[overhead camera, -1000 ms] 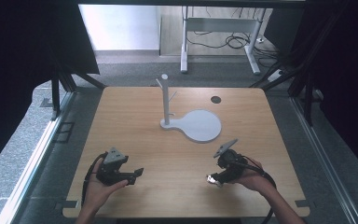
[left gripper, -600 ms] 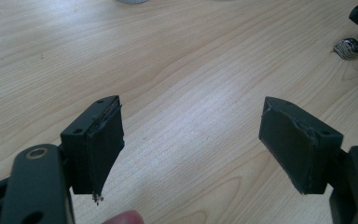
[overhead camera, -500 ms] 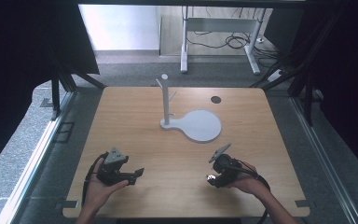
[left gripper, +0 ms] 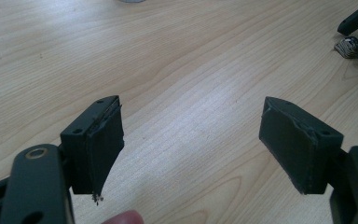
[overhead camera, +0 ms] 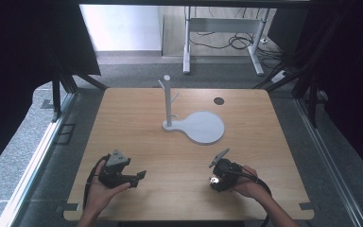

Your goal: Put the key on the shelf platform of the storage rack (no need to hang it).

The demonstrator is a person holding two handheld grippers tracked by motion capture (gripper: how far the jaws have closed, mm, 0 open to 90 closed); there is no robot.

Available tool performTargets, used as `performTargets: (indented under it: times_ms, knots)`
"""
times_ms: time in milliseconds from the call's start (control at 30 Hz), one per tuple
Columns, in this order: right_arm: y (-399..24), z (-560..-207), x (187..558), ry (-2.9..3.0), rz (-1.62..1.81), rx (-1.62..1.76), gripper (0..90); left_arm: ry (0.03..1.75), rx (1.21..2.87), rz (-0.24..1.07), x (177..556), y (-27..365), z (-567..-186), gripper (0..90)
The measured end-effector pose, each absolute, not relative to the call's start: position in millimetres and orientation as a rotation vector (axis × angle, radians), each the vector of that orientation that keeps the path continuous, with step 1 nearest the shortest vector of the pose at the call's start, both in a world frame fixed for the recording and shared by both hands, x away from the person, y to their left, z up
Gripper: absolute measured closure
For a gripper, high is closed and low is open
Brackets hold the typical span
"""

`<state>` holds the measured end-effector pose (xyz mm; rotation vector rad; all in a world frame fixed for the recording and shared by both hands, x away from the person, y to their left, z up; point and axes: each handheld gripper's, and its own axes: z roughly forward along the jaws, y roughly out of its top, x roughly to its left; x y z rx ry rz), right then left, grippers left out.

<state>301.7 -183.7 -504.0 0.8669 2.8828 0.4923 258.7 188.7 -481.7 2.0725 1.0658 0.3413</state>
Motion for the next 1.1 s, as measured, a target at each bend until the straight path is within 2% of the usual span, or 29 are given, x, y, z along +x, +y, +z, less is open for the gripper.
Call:
performTargets:
  times_ms: [400, 500, 667, 1100]
  knots:
    - [-181.6, -504.0, 302.2, 2.893, 0.472, 0.853, 54.8, 1.071, 2.067, 0.338, 258.2, 187.6, -481.9, 22.1]
    - [-179.8, -503.3, 301.4, 2.902, 0.464, 0.843, 61.0, 1.072, 2.068, 0.338, 258.1, 187.5, -481.9, 22.1]
    - [-178.0, -502.7, 301.5, 2.911, 0.458, 0.835, 66.1, 1.073, 2.070, 0.342, 258.0, 188.2, -481.5, 22.1]
    - [-178.3, -499.0, 299.7, 2.915, 0.471, 0.810, 67.4, 1.075, 2.069, 0.341, 258.6, 189.6, -481.9, 22.1]
